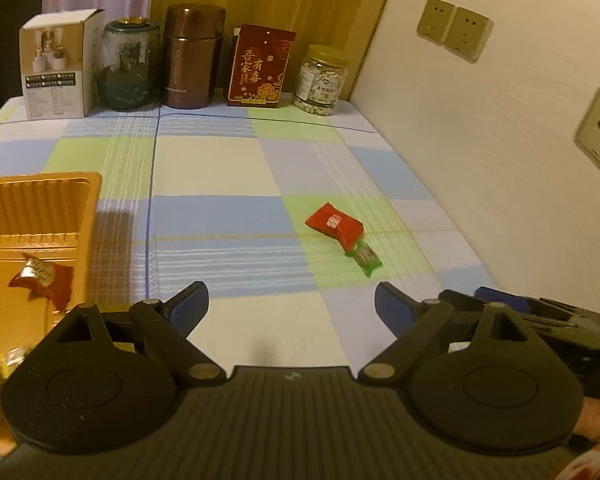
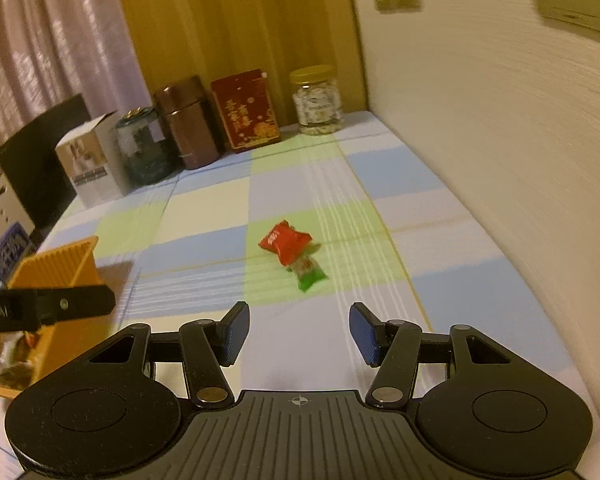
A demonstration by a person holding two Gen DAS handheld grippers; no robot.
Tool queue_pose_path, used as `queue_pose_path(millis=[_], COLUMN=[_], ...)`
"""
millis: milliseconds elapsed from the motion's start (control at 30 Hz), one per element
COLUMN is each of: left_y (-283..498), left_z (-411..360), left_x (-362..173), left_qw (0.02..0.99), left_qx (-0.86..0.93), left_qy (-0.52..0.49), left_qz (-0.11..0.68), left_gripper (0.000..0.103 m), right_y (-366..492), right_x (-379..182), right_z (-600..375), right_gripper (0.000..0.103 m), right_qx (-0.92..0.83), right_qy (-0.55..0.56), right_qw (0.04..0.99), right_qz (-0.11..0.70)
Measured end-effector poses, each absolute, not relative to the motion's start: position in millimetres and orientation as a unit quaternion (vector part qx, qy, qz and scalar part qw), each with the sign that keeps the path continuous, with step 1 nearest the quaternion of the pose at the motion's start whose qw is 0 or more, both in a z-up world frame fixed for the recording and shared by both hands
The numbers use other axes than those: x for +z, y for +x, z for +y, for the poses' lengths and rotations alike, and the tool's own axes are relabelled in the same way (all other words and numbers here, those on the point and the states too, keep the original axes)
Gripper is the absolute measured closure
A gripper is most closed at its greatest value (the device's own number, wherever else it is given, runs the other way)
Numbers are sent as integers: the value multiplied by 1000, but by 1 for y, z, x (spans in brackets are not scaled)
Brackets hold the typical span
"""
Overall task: Organize snacks
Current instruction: 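Move both open tools toward the red packet and green candy, then grasp the green-wrapped candy with the right tool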
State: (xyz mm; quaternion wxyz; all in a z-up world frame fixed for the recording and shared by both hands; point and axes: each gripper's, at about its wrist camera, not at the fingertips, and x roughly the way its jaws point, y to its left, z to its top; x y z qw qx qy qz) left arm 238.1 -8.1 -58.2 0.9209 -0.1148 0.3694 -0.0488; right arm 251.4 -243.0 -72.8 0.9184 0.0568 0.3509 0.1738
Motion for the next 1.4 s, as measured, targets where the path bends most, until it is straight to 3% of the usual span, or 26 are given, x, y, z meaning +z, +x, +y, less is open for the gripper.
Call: queue_pose_path(millis=[367, 467, 1033, 1400], left_y=[290, 299, 328, 338], left_z=[-7, -7, -2, -1], left_x=[-89, -95, -114, -115], left_qw=[916, 915, 912, 912], left_qx=[-43, -44, -45, -45], left_qy=[-120, -119, -116, -112], left_qz=[380, 382, 390, 391], left_gripper=[14, 14, 14, 14], right_y=[321, 332, 354, 382], right_x=[-119, -127, -153, -143], right_z=[-224, -217, -205, -218], right_gripper=[49, 57, 81, 81], right_qx=[205, 214, 209, 179], right_qy=[0, -12, -45, -22], right_qw=[912, 910, 909, 921], right_qz=[356, 355, 358, 345])
